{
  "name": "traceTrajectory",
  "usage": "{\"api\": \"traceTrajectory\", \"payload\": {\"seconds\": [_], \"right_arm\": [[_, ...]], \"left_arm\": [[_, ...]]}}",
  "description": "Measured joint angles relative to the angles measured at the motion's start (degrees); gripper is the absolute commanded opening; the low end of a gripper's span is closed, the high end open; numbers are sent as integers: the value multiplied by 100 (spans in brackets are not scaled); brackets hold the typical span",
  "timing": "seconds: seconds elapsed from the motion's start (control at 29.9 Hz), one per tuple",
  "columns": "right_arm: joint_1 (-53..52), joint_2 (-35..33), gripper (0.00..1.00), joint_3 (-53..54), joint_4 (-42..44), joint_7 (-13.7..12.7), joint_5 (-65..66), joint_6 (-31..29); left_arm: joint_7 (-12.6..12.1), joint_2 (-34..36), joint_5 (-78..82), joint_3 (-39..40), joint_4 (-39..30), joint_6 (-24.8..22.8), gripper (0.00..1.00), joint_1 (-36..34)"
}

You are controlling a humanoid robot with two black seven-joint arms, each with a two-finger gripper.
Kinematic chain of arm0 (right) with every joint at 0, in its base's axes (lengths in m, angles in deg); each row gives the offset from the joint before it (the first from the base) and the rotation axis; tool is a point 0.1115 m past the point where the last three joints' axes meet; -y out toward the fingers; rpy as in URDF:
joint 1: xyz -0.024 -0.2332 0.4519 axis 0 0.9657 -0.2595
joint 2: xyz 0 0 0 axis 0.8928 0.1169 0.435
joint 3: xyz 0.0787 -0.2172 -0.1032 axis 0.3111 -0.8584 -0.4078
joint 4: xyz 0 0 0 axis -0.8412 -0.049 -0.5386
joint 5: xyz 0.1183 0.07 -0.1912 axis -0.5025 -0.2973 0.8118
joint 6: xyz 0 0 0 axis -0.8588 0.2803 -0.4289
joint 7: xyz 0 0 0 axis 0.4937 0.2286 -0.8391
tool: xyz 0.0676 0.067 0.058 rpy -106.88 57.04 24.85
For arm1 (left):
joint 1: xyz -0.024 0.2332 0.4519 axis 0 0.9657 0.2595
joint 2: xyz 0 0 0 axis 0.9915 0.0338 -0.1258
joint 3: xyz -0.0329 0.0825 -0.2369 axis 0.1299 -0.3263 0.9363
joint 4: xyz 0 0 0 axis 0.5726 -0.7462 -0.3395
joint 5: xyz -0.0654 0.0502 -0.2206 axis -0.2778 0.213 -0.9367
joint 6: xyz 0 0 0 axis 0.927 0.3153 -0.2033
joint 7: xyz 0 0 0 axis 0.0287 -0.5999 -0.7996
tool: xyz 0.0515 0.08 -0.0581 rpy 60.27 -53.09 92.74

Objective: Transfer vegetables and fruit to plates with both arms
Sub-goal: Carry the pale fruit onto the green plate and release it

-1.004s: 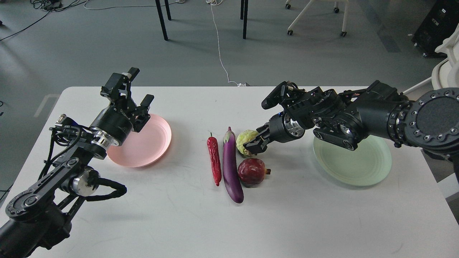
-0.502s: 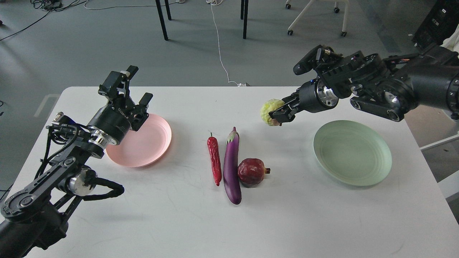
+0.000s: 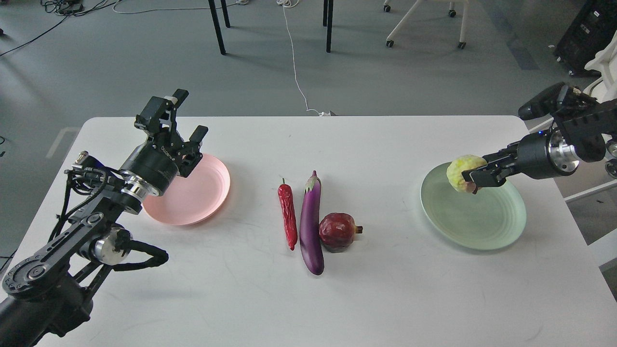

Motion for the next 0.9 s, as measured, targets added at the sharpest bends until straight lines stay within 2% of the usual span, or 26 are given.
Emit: {"api": "traceTrajectory", "payload": {"seconds": [0.23,0.33,0.43,0.54,0.64,0.9], "right_arm": [[599,22,40,28,349,0,16,275],[673,53,63,35,440,0,16,287],[697,65,82,62,457,0,14,290],[706,61,91,141,456,0,9,292],[706,37,94,211,427,0,9,292],[254,16,94,421,202,0,-42,263]], "left_arm": [[6,-1,2,-1,-1,-12,98,15],[8,0,3,-1,-2,-18,98,16],[8,6,3,-1,-7,-20,98,16],[7,7,3,-1,-9,-21,98,16],[2,9,3,-1,-33,-21,98,17],[-15,78,6,-1,-95,-20,98,17]]}}
